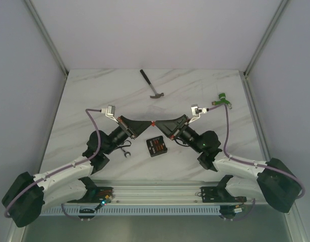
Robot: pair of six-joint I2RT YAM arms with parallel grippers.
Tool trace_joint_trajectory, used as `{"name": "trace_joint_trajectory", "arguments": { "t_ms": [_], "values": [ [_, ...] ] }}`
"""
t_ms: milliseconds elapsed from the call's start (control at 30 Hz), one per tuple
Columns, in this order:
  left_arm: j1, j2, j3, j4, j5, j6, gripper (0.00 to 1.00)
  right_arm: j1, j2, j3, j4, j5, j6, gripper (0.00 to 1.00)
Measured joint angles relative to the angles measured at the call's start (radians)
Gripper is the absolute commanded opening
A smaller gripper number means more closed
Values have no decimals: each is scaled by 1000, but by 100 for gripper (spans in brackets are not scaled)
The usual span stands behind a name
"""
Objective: Snap on the fuse box
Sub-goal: Pick up the fuse from the center of the board.
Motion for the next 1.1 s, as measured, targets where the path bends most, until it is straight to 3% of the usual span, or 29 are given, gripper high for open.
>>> {"name": "trace_joint_trajectory", "arguments": {
  "t_ms": [300, 467, 533, 767, 1100],
  "values": [
    [-7, 10, -12, 53, -11, -20, 0, 0, 27, 0, 54, -18, 19, 19],
    [-8, 14, -22, 75, -19, -27, 0, 1, 47, 0, 81, -23, 29, 2],
    [-8, 15, -26, 83, -21, -27, 1, 1, 48, 0, 84, -24, 33, 0],
    [-11, 3, -33, 37, -49, 15, 33, 2, 20, 14, -21, -23, -6, 0],
    [2, -148, -34, -332, -191, 276, 68, 6, -24, 293, -631, 43, -202, 0]
  ]
}}
